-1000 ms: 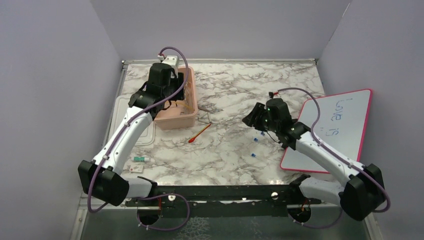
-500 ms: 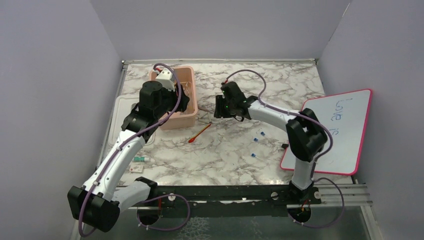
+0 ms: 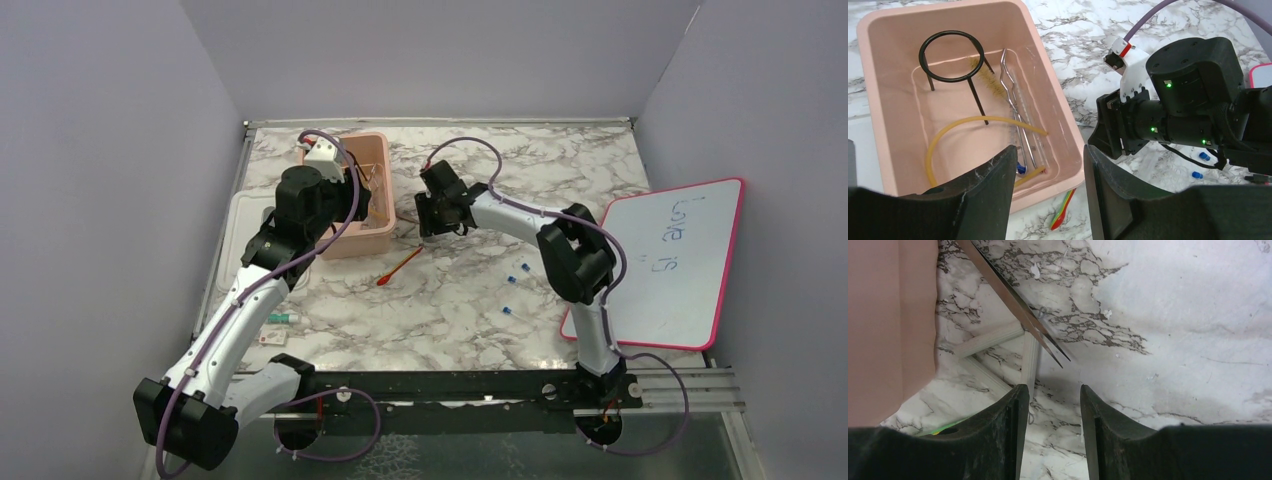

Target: Organize the chemistry lab equipment

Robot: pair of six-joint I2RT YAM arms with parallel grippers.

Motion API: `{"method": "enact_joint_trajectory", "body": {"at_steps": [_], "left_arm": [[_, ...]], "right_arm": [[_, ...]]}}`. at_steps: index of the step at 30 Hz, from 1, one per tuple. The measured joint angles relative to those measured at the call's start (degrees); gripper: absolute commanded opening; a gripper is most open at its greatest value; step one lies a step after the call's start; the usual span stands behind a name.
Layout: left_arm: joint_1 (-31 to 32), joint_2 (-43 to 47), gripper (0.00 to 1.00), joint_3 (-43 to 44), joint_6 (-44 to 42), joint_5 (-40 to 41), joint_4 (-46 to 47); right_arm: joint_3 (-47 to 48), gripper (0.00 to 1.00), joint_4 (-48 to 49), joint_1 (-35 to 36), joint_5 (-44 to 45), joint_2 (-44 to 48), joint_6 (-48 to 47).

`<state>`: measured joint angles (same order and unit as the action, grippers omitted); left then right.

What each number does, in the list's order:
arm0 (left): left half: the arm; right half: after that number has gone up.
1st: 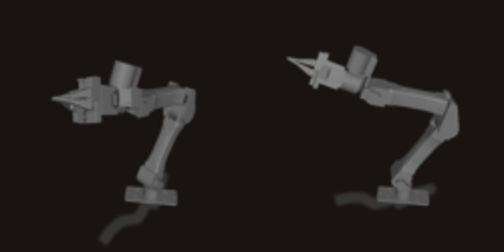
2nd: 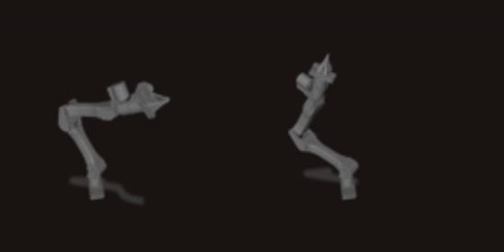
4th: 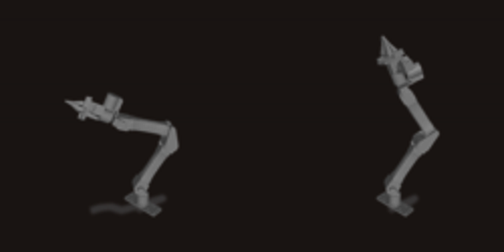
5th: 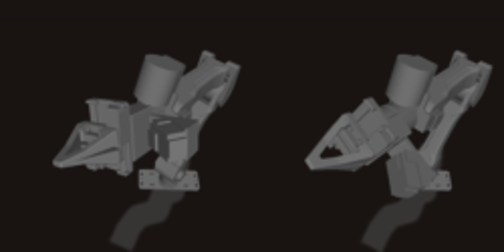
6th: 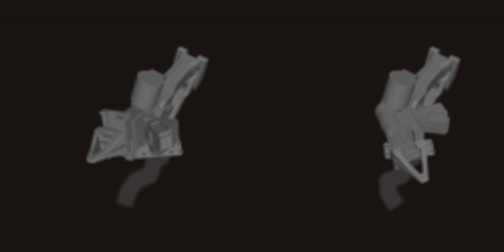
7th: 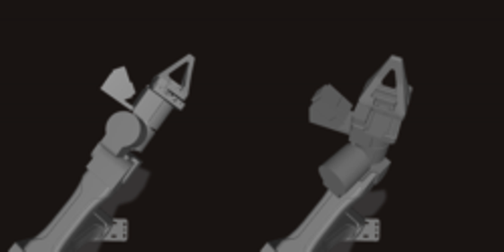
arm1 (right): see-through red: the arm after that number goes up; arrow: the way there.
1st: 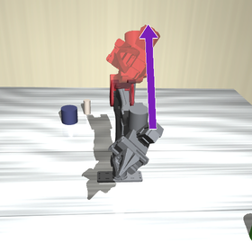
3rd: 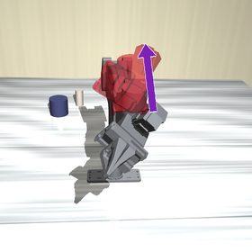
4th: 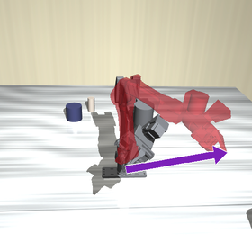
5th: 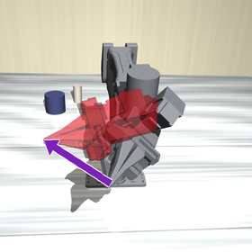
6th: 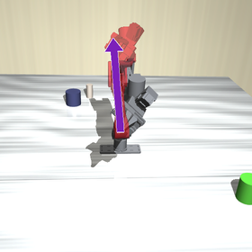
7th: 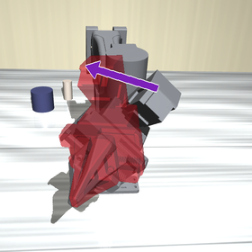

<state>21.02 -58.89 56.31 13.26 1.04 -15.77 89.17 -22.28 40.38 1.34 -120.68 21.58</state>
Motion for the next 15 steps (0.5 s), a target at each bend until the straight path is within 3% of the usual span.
{"method": "enact_joint_trajectory", "body": {"at_steps": [15], "left_arm": [[0.0, 0.4, 0.54, -0.7, 0.0, 1.5, 0.3]], "right_arm": [[7.4, 0.44, -4.3, 1.0, -0.2, -5.2, -3.7]]}}
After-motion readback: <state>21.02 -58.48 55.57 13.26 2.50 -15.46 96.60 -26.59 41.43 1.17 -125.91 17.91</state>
